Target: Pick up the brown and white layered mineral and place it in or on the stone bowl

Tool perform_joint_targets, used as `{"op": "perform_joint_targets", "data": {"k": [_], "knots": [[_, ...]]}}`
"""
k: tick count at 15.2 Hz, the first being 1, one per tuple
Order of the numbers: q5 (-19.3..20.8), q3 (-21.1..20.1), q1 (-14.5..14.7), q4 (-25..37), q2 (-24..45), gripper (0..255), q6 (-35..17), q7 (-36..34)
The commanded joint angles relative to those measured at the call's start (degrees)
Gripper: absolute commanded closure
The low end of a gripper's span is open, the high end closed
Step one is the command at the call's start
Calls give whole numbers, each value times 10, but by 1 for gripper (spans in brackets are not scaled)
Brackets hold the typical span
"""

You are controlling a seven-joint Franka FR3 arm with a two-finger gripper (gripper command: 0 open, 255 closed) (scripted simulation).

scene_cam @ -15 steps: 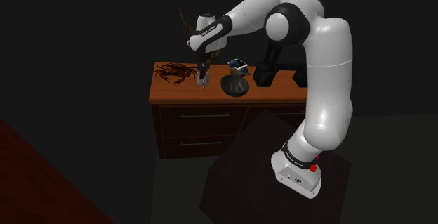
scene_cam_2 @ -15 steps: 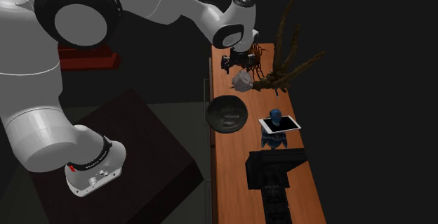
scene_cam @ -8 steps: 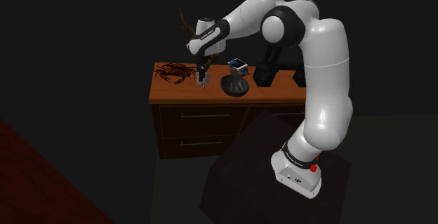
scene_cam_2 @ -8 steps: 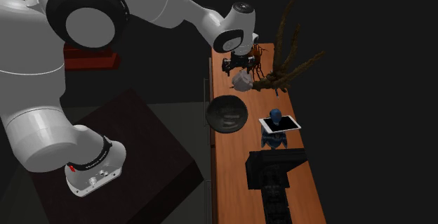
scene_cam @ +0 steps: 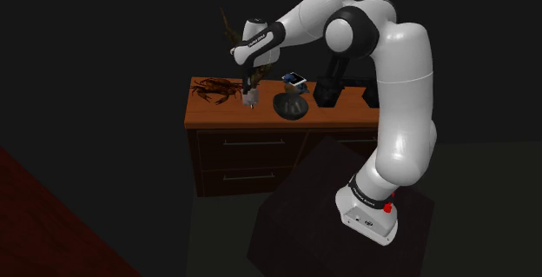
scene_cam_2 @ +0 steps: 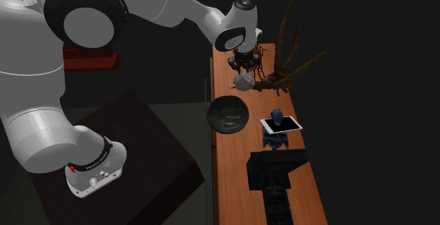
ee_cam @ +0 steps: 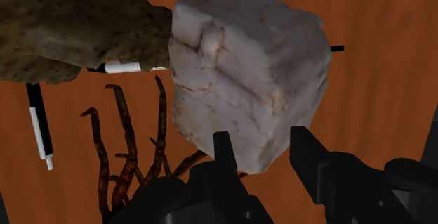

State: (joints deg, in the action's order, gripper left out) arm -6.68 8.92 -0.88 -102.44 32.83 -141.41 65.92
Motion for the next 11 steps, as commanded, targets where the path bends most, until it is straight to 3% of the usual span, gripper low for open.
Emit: {"op": "perform_joint_targets", "data": {"k": [1, 11], "knots": [[0, 1, -4, -5, 7, 255, 38, 3], [7, 3, 4, -7, -19, 255, 61, -8]]}}
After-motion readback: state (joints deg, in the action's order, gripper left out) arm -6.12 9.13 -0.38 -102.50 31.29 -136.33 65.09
